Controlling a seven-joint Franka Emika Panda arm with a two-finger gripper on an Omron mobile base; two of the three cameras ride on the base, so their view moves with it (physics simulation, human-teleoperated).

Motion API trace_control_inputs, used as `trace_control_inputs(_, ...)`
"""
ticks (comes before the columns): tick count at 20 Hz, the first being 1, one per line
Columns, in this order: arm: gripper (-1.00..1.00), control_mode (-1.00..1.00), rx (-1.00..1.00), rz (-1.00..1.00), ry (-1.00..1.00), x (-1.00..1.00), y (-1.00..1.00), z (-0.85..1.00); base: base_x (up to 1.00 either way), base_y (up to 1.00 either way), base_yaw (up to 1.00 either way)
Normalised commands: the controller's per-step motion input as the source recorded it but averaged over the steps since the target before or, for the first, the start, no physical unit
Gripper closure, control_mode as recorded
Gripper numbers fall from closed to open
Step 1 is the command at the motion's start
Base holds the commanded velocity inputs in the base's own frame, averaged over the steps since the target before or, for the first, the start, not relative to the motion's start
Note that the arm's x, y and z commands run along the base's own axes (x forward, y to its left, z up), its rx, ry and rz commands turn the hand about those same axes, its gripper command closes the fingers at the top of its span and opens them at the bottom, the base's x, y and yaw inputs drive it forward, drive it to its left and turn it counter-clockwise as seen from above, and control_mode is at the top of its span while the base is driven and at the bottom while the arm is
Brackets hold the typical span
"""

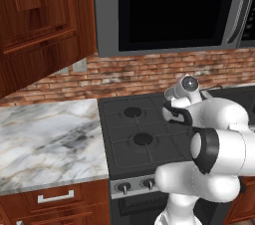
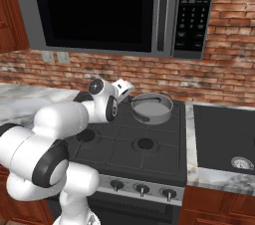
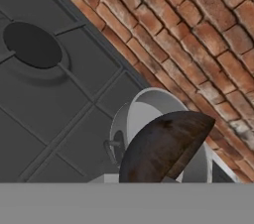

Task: Open the cabinet and move the ladle to the pot. Then close the cabinet.

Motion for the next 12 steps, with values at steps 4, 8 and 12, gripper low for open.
trace_control_inputs(4, 1.0, -1.0, 0.0, 0.0, -0.01, 0.06, -0.16, -0.05, 0.0, 0.0, 0.0)
trace_control_inputs(8, 1.0, -1.0, 0.0, 0.0, -0.02, 0.01, -0.16, 0.0, 0.0, 0.0, 0.0)
trace_control_inputs(12, 1.0, -1.0, 0.0, 0.0, 0.0, 0.07, -0.16, 0.0, 0.0, 0.0, 0.0)
